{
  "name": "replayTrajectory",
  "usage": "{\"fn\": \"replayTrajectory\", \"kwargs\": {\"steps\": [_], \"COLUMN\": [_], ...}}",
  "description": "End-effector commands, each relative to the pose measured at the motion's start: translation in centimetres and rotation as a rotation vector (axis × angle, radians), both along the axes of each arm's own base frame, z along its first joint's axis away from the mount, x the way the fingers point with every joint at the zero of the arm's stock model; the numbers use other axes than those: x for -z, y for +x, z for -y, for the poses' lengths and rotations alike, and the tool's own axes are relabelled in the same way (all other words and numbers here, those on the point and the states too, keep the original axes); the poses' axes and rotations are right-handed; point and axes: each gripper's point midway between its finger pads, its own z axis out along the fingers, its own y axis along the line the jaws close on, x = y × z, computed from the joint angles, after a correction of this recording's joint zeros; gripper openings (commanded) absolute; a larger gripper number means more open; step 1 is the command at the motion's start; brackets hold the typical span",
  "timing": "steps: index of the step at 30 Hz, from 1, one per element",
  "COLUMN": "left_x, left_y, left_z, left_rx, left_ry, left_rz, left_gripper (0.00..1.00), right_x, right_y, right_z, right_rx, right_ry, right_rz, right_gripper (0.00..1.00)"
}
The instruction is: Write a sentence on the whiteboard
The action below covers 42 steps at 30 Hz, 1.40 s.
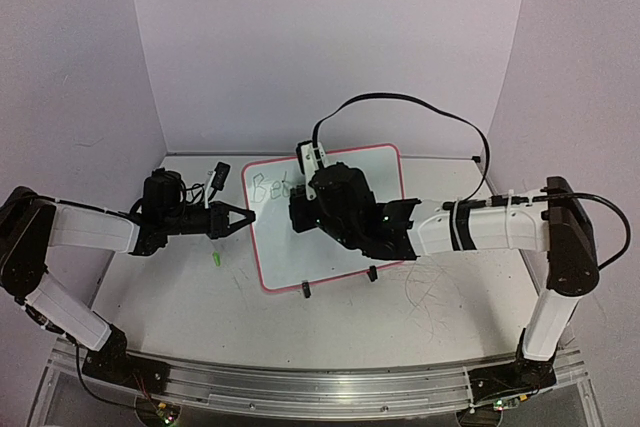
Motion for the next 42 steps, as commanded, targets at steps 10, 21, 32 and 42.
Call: {"fn": "replayTrajectory", "kwargs": {"steps": [10,21,32,42], "left_x": [-1.6,-1.6,-1.5,-1.4], "left_y": [1.0,0.9,0.9,1.0], "left_z": [0.0,0.2,0.2,0.2], "left_rx": [-0.025,-0.019,-0.019,-0.020], "left_ry": [0.015,0.016,0.019,0.023], "left_rz": [0.078,0.078,0.080,0.080], "left_gripper": [0.00,0.00,0.00,0.00], "right_x": [-2.8,-3.9,-3.7,-3.9], "right_y": [0.4,0.2,1.4,2.0], "right_z": [3.1,4.0,2.8,2.7], "right_rx": [0.115,0.039,0.049,0.074], "right_ry": [0.049,0.135,0.109,0.101], "right_rz": [0.029,0.036,0.048,0.063], "right_gripper": [0.00,0.00,0.00,0.00]}}
